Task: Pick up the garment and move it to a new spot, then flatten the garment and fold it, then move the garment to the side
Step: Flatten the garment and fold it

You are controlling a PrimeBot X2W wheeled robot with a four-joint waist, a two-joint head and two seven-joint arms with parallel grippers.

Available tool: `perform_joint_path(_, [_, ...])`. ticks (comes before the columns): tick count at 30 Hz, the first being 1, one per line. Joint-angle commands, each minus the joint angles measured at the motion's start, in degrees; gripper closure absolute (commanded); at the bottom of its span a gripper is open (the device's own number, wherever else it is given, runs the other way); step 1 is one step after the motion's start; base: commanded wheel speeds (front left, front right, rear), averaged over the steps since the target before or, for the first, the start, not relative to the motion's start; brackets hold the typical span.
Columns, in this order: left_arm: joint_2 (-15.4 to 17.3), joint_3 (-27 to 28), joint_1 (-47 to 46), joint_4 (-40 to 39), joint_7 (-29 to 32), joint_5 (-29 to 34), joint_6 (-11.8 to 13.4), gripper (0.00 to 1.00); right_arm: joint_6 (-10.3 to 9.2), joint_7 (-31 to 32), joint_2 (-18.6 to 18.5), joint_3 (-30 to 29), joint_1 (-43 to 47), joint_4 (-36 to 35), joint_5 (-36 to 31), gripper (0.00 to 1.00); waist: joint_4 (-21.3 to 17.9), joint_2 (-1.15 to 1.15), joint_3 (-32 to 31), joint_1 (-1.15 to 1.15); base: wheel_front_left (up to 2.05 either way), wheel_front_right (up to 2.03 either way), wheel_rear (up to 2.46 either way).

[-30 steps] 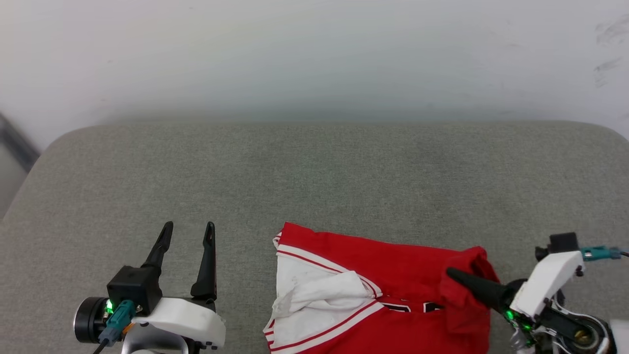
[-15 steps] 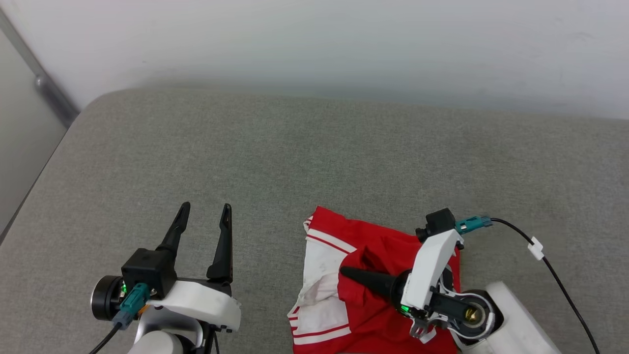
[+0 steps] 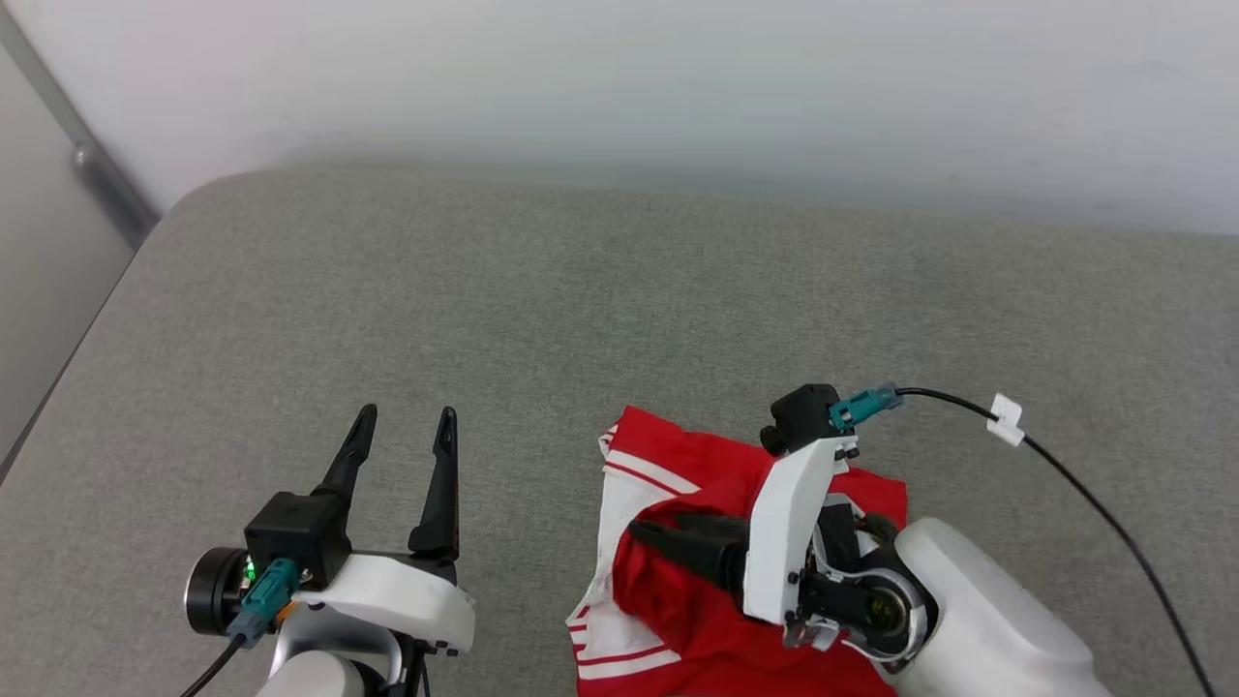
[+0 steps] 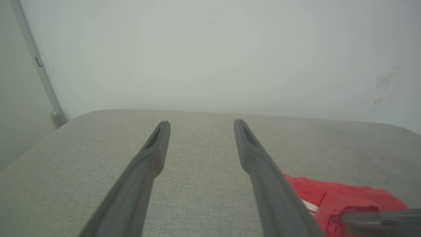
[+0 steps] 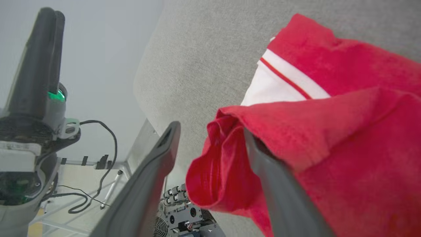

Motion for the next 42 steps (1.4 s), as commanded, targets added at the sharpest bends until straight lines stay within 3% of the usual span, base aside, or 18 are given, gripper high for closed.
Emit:
perform_joint_path(1, [-0.09,0.04,0.05,0.07,-0.23,0.00,0.00,0.00,0.00,-0.84,-1.41,1.60,-0.98,-0.80,-1.86,0.00,-0.58,0.00,-0.66,0.00,0.00,0.00,0.00])
perform_joint_path(5, [0.14,0.00,1.15,0.22,-0.22,-0.12,0.53,0.00,0.00,-4.62,-5.42,4.80,-2.02,-2.19,-7.43,0.00,-1.77,0.00,-2.15,0.00,0.00,0.00,0.00])
perform_joint_path(9, [0.35,0.20,2.30,-0.09,-0.07,-0.33,1.21,0.00,0.00,-10.83,-9.37,2.86,-1.64,-0.88,-14.53,0.00,-3.23,0.00,-3.50,0.00,0.00,0.00,0.00])
perform_joint_path(14, [0.72,0.42,3.33,-0.65,0.08,-0.54,1.99,0.00,-0.01,-16.51,-12.72,-3.10,1.70,0.04,-19.79,0.00,-4.87,0.00,-4.31,0.00,0.00,0.00,0.00])
perform_joint_path(20, [1.39,1.24,4.65,-1.11,-0.09,-0.81,2.93,0.00,-0.01,-23.51,-14.54,-16.60,8.92,-3.42,-27.94,0.00,-7.72,0.00,-4.93,0.00,0.00,0.00,0.00])
perform_joint_path(29, [2.25,2.45,6.42,-0.79,-0.39,-1.29,3.80,0.00,-0.01,-30.21,-8.70,-33.92,21.13,-18.48,-41.61,0.00,-10.32,0.00,-5.42,0.00,0.00,0.00,0.00])
perform_joint_path(36, [2.50,2.48,8.74,0.21,-0.68,-1.57,4.55,0.00,-0.01,-30.34,-2.44,-37.27,28.11,-28.47,-47.97,0.00,-10.50,0.00,-6.35,0.00,0.00,0.00,0.00])
perform_joint_path(42, [3.06,2.62,9.82,0.72,-0.71,-1.71,4.96,0.00,-0.01,-28.79,-0.73,-37.21,30.34,-31.51,-49.69,0.00,-10.16,0.00,-6.78,0.00,0.00,0.00,0.00])
